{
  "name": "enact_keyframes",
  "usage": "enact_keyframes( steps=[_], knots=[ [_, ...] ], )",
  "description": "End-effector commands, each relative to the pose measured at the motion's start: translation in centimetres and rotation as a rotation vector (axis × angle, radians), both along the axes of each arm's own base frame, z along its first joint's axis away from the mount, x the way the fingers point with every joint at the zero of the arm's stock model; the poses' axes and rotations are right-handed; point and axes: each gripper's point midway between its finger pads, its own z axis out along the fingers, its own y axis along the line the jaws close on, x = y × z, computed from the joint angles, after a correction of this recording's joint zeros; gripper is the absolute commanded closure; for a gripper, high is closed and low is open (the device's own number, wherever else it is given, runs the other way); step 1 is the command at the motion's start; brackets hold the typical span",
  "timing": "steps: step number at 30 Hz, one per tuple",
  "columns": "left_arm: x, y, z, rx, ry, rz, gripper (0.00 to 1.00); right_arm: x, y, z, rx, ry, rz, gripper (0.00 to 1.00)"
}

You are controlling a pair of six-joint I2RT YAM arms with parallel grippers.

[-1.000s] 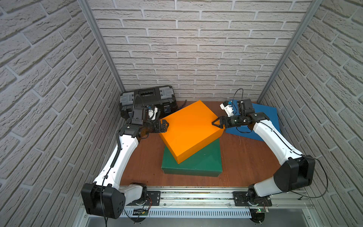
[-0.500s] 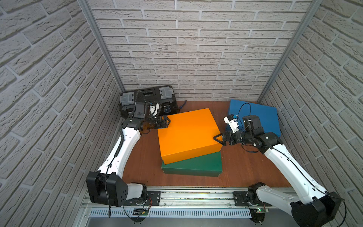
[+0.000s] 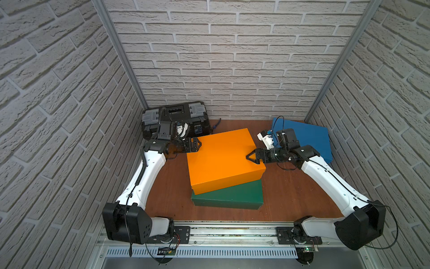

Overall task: Stack the shoeboxes
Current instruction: Adjust the shoebox.

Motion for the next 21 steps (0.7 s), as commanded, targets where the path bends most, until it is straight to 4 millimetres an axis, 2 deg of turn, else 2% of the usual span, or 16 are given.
enact_keyframes(
  steps=[1, 6, 11, 14, 16, 21],
  knots=[
    [0.4, -1.9, -0.4, -0.008, 0.024, -0.072, 0.02, -1.9, 0.6, 1.9, 0.056, -0.031, 0.014, 0.09],
    [0.4, -4.2, -0.8, 0.005, 0.036, -0.147, 0.02, -5.5, -0.5, 1.3, 0.061, -0.023, -0.026, 0.14],
    [-0.5, -5.5, -1.3, 0.031, 0.053, -0.193, 0.02, -7.7, -1.8, 0.4, 0.031, -0.013, -0.046, 0.14],
    [-0.9, -4.6, -1.2, 0.068, 0.034, -0.155, 0.02, -7.3, -4.0, -0.1, -0.071, -0.042, -0.136, 0.02],
    [-0.9, -3.4, -0.9, 0.084, 0.013, -0.115, 0.02, -6.5, -5.3, 0.4, -0.112, -0.083, -0.194, 0.00],
    [-0.6, -1.0, 1.1, 0.052, -0.030, -0.045, 0.02, -4.9, -5.2, 2.5, -0.063, -0.130, -0.220, 0.00]
  ],
)
